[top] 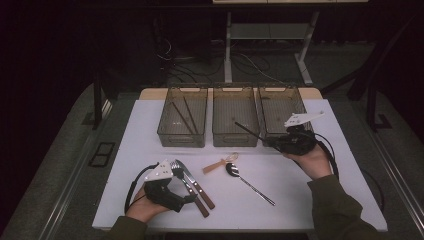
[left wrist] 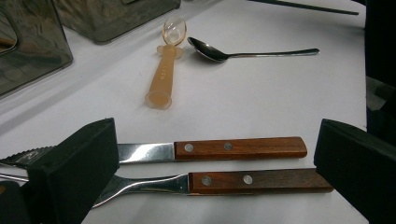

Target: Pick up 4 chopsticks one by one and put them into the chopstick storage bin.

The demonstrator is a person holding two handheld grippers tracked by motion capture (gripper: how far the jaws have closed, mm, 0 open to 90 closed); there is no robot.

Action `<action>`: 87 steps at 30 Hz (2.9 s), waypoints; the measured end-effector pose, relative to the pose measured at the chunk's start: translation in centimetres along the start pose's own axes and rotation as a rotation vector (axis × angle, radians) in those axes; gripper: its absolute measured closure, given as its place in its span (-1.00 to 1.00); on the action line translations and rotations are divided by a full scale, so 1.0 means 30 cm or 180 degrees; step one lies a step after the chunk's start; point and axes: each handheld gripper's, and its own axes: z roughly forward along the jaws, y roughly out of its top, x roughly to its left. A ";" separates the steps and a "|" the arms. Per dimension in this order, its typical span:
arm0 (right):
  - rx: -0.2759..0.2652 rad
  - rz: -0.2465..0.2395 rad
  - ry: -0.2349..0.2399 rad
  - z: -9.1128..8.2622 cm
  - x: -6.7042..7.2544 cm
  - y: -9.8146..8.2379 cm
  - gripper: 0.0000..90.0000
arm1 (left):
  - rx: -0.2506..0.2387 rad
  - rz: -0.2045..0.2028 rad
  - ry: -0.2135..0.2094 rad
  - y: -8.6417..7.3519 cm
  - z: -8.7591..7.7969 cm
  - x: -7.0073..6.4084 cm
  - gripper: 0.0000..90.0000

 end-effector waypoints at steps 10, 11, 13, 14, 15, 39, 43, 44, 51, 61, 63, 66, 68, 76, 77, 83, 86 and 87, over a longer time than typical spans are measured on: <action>-0.0069 0.0017 -0.0030 0.051 0.002 0.082 0.91 | -0.0008 0.0001 -0.0005 0.000 0.001 -0.001 -1.00; -0.0069 0.0018 -0.0039 0.055 0.003 0.092 0.91 | -0.0006 0.0003 -0.0005 0.000 0.001 -0.001 -1.00; -0.0060 0.0020 -0.0043 0.064 0.003 0.112 0.91 | -0.0005 0.0006 -0.0007 0.000 0.001 -0.001 -1.00; -0.0063 0.0028 -0.0048 0.068 0.003 0.122 0.91 | -0.0008 0.0004 -0.0010 0.000 0.001 -0.002 -1.00; -0.0056 0.0035 -0.0057 0.071 0.003 0.131 0.91 | -0.0005 0.0006 -0.0011 0.000 0.000 -0.001 -1.00; 0.0080 0.0147 -0.0101 0.280 0.034 0.348 0.91 | -0.0042 -0.0011 -0.0027 0.003 0.000 -0.005 -1.00; 0.0103 0.0155 -0.0102 0.325 0.043 0.379 0.91 | -0.0047 0.0001 -0.0030 0.004 -0.001 -0.004 -1.00; 0.0119 0.0148 -0.0109 0.335 0.045 0.387 0.91 | -0.0047 -0.0004 -0.0030 0.004 -0.001 -0.004 -1.00; 0.0177 0.0131 -0.0134 0.405 0.072 0.448 0.91 | -0.0031 0.0040 -0.0035 0.006 0.000 -0.006 -1.00; 0.0272 0.0111 -0.0156 0.518 0.119 0.530 0.91 | -0.0047 0.0017 -0.0055 0.007 0.000 -0.007 -1.00; 0.0303 0.0111 -0.0170 0.545 0.125 0.546 0.91 | -0.0039 0.0017 -0.0058 0.007 0.001 -0.008 -1.00; 0.0340 0.0106 -0.0202 0.580 0.136 0.570 0.91 | -0.0044 0.0027 -0.0067 0.008 0.003 -0.009 -1.00; 0.0354 0.0113 -0.0226 0.603 0.142 0.584 0.91 | -0.0042 0.0042 -0.0071 0.009 0.003 -0.009 -1.00; 0.0483 0.0154 -0.0312 0.698 0.151 0.629 0.91 | -0.0048 0.0059 -0.0076 0.011 0.010 -0.012 -1.00; 0.0499 0.0164 -0.0315 0.708 0.149 0.634 0.91 | -0.0046 0.0073 -0.0083 0.012 0.010 -0.011 -1.00; 0.0570 0.0177 -0.0338 0.763 0.159 0.659 0.91 | -0.0040 0.0082 -0.0090 0.014 0.010 -0.006 -1.00; 0.0578 0.0158 -0.0346 0.782 0.166 0.669 0.89 | -0.0045 0.0085 -0.0095 0.014 0.011 -0.003 -1.00; 0.0563 0.0141 -0.0348 0.784 0.169 0.672 0.86 | -0.0045 0.0085 -0.0098 0.014 0.011 -0.003 -1.00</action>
